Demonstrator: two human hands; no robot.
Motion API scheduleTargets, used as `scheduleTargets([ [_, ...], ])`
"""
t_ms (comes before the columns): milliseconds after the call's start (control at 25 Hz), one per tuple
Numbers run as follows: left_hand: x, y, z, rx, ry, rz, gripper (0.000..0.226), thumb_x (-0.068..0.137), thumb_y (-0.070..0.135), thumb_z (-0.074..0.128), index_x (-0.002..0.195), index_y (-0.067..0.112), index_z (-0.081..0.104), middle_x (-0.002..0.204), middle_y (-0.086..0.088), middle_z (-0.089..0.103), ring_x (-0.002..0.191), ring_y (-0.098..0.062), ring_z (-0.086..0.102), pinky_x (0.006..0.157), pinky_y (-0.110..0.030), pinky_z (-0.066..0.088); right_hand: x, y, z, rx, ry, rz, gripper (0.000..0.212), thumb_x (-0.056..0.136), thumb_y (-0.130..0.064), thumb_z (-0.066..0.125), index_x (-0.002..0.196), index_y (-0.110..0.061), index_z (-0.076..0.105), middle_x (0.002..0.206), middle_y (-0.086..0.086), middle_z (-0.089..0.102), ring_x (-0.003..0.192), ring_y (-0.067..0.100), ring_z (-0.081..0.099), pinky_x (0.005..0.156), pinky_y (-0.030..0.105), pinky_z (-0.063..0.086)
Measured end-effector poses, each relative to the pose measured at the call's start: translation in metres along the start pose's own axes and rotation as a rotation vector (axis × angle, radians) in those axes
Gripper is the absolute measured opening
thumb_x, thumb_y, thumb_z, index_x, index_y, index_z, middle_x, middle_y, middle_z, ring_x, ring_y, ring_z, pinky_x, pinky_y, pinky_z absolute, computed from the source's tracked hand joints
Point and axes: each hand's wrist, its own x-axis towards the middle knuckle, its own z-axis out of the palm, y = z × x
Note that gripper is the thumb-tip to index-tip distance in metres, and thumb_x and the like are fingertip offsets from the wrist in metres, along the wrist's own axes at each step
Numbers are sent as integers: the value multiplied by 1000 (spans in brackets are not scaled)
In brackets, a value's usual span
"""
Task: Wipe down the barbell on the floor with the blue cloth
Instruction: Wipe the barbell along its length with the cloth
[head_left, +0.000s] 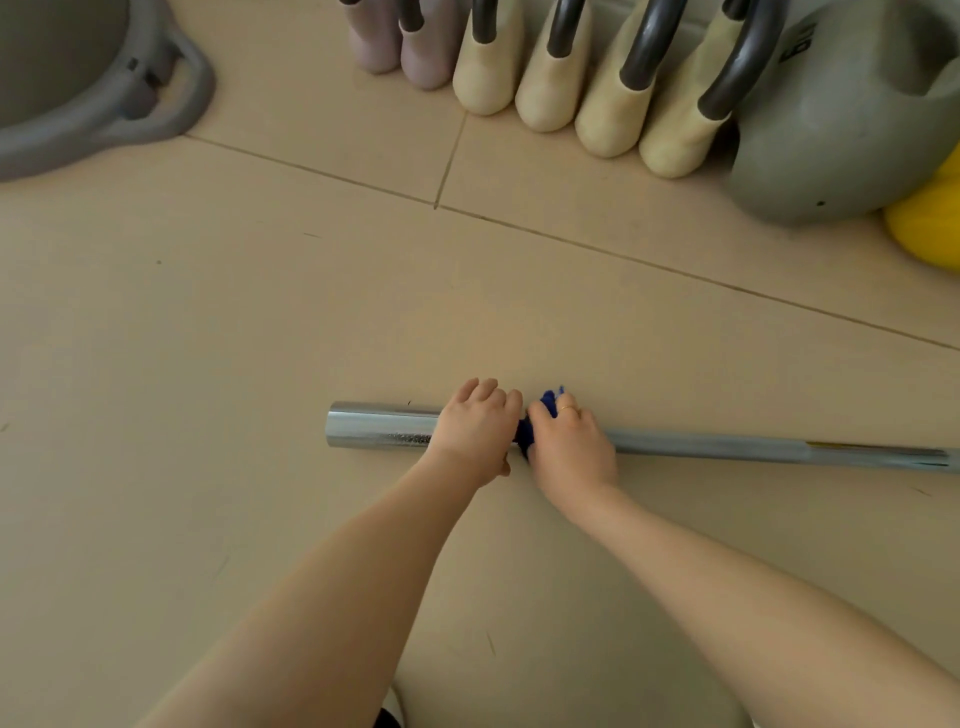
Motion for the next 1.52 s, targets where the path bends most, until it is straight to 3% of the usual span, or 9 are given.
scheduleTargets([
  [200,13,-3,-7,-56,-96,-42,74,74,34,75,130,7,35,140,-10,45,142,-24,18,117,-37,15,-7,7,8,45,169,-22,37,86,-14,53,123,-20,52,124,13,53,100,36,51,77,42,46],
  [400,16,-8,-17,-80,-68,-71,70,77,37,72,132,10,39,142,-10,29,134,-28,24,110,-36,25,-6,24,17,168,315,338,40,76,-4,60,114,-19,60,111,15,60,91,38,52,71,43,46],
  [600,7,-15,-13,-173,100,-27,51,86,36,59,131,20,41,133,-1,45,128,-23,34,101,-33,32,-2,-5,19,6,372,-32,35,68,-14,60,101,-24,67,95,7,68,66,29,60,55,31,50],
  [760,11,-11,-15,-174,102,-130,49,93,17,50,139,17,33,142,-1,43,140,-24,25,108,-36,28,5,31,10,108,302,221,45,73,-9,64,115,-25,59,106,12,61,86,36,57,69,41,47],
  [880,18,-10,-17,-67,338,-84,40,54,10,81,92,14,67,93,-3,70,99,-24,64,75,-29,51,23,30,5,188,309,329,43,81,-9,56,121,-24,54,114,15,55,96,38,52,78,43,43],
  [960,26,-10,-14,10,392,-52,33,34,7,83,59,15,62,60,1,63,65,-22,65,54,-23,48,31,11,4,153,357,150,38,74,-11,66,110,-22,61,105,15,60,85,37,58,68,40,48],
  [1120,27,-5,-7,-17,329,-69,34,52,21,81,79,11,64,79,-3,65,83,-25,65,67,-28,51,38,32,7,60,388,-54,29,70,-17,64,98,-25,67,93,12,65,68,34,61,56,35,50],
  [1320,34,3,-8,55,234,-139,60,30,19,88,85,13,65,77,-1,63,77,-22,64,64,-26,51,38,26,6,241,369,257,25,67,-5,67,89,-18,66,93,17,60,63,36,56,52,34,46],
  [1520,37,12,-9,112,283,-124,46,30,6,79,74,13,66,68,-3,62,68,-23,64,59,-25,50,38,69,3,118,371,-91,30,68,-11,63,95,-24,69,89,15,61,58,35,56,49,34,48],
])
